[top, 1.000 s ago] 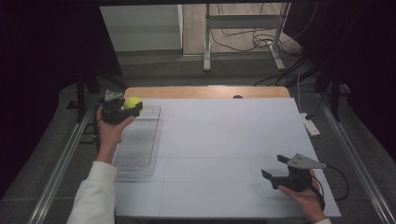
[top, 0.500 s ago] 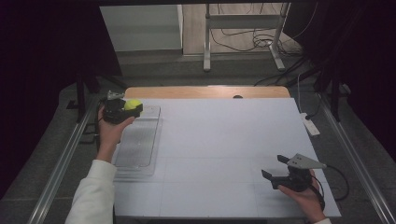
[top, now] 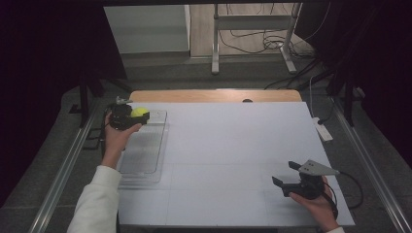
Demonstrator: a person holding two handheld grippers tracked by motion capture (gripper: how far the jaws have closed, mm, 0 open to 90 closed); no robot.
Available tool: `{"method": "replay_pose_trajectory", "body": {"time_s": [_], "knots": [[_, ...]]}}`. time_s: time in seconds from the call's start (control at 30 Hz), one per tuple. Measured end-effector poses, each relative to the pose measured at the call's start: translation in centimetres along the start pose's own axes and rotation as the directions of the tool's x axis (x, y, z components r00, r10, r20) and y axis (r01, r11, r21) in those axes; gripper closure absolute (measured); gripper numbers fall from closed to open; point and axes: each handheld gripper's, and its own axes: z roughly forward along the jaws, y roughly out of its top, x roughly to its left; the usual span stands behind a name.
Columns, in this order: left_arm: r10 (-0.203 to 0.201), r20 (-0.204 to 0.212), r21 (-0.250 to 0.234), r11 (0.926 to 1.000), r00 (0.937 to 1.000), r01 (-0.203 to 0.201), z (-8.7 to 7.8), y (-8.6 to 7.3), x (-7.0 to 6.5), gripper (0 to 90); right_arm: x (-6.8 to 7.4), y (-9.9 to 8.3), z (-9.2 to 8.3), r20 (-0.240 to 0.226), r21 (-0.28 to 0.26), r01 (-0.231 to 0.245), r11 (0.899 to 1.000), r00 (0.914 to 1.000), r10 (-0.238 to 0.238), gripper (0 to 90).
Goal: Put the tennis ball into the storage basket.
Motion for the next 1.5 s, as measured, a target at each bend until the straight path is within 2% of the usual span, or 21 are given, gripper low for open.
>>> {"method": "replay_pose_trajectory", "body": {"time_s": [0.47,0.83,1.0,1.17,1.5], "knots": [[-0.001,-0.027,0.049,0.9988,0.9996,0.003,1.1,-0.3,0.7,27.2,0.0,0.0,0.0,0.002,0.003,0.001,1.000,1.0000,-0.001,12.8],[0.005,-0.043,0.069,0.9976,0.9991,-0.002,1.5,-0.2,0.9,27.2,0.0,0.0,0.0,0.001,0.001,0.001,1.000,1.0000,-0.001,12.8],[0.013,-0.045,0.087,0.9962,0.9989,-0.009,1.9,-0.3,0.9,27.2,0.0,0.0,0.0,0.001,0.003,0.001,1.000,1.0000,-0.001,12.8],[0.001,-0.036,0.106,0.9943,0.9994,0.003,2.4,-0.3,1.0,27.2,0.0,0.0,0.0,0.003,0.004,0.002,1.000,1.0000,-0.002,12.8],[0.005,-0.051,0.137,0.9906,0.9987,0.002,3.1,-0.6,1.1,27.1,0.0,0.0,0.0,0.003,0.005,-0.001,1.000,1.0000,0.001,12.8]]}}
